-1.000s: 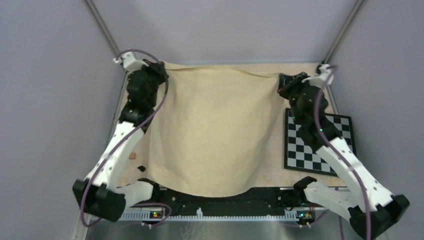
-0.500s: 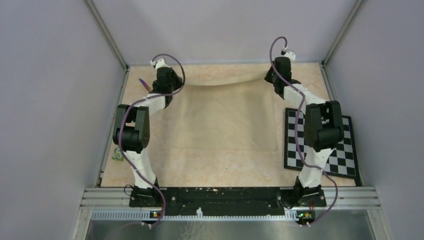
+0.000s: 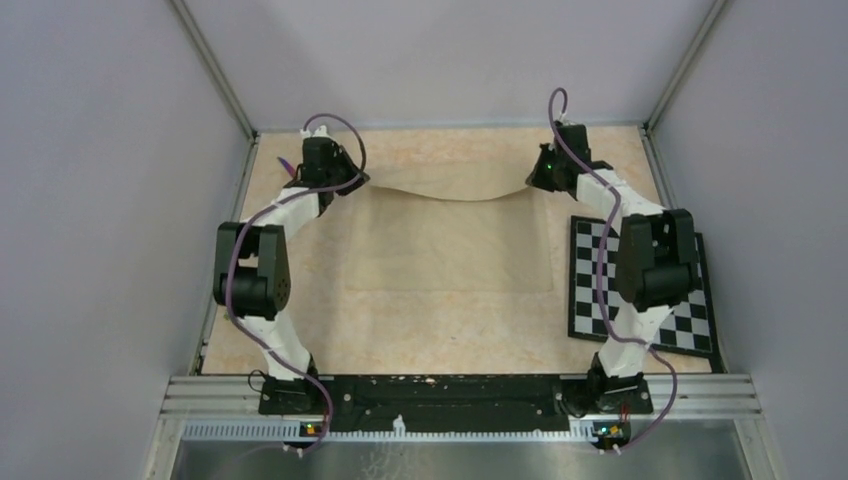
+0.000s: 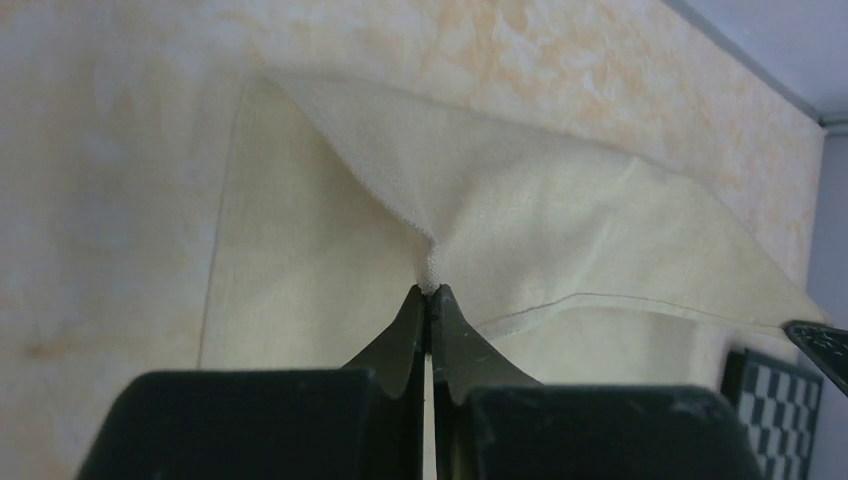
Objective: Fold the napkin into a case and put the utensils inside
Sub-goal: Fold and flatten the napkin at the center of the board.
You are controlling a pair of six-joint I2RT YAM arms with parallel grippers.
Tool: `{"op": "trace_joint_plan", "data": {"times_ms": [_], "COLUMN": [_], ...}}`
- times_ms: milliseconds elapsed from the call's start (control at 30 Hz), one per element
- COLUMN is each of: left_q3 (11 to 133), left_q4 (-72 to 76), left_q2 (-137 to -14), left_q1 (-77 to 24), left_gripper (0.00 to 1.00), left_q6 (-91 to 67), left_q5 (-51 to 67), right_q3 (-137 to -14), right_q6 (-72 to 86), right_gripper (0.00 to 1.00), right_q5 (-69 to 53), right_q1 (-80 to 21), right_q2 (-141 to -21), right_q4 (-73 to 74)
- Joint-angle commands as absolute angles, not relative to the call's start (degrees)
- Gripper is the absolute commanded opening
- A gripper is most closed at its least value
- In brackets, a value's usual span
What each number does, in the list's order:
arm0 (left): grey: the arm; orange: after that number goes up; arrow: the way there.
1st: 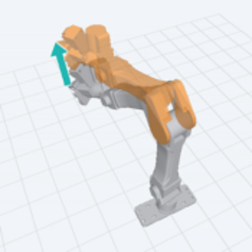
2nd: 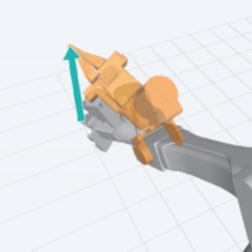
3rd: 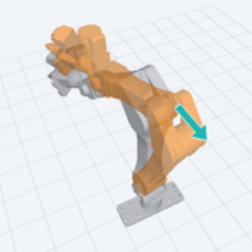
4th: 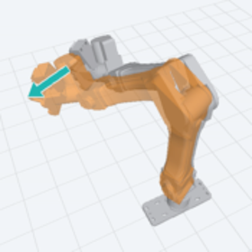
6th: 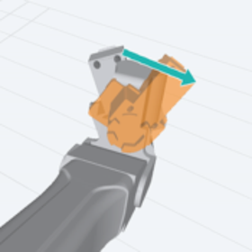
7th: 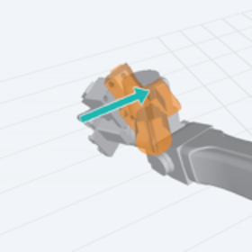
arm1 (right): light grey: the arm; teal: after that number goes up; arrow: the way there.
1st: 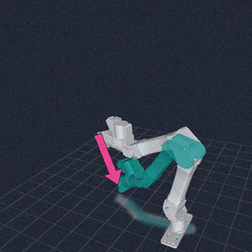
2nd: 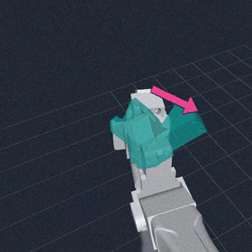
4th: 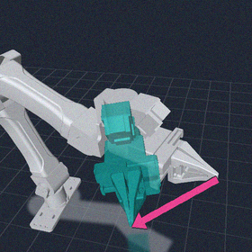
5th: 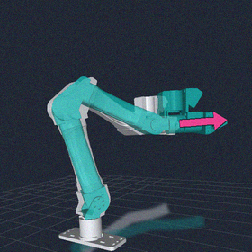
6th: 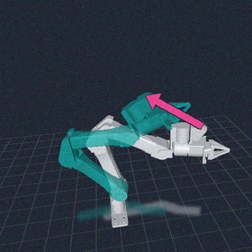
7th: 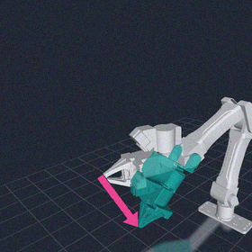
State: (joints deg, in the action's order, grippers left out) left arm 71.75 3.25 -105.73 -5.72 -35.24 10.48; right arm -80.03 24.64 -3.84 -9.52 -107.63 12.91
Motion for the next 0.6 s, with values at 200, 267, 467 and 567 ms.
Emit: {"op": "trace_joint_plan", "data": {"times_ms": [200, 267, 467, 567], "left_q3": [52.46, 47.63, 38.86, 37.77], "left_q4": [-13.76, -13.29, -11.40, -11.85], "left_q2": [-85.08, -82.89, -79.78, -79.47], "left_q1": [-5.49, -5.49, -5.56, -5.51], "left_gripper": [0.00, 0.00, 0.00, 0.00], "left_q6": [-35.97, -35.85, -35.67, -35.13], "left_q5": [17.15, 18.87, 18.72, 17.96], "right_q3": [-57.45, -51.68, -41.54, -40.74], "right_q6": [26.60, 27.20, 28.34, 27.59], "right_gripper": [0.00, 0.00, 0.00, 0.00], "right_q5": [-9.16, -10.95, -12.27, -11.81], "right_q1": [-9.54, -9.51, -9.49, -9.49], "right_q2": [-83.61, -80.03, -73.55, -72.54], "right_q4": [21.07, 20.38, 18.12, 19.13]}}
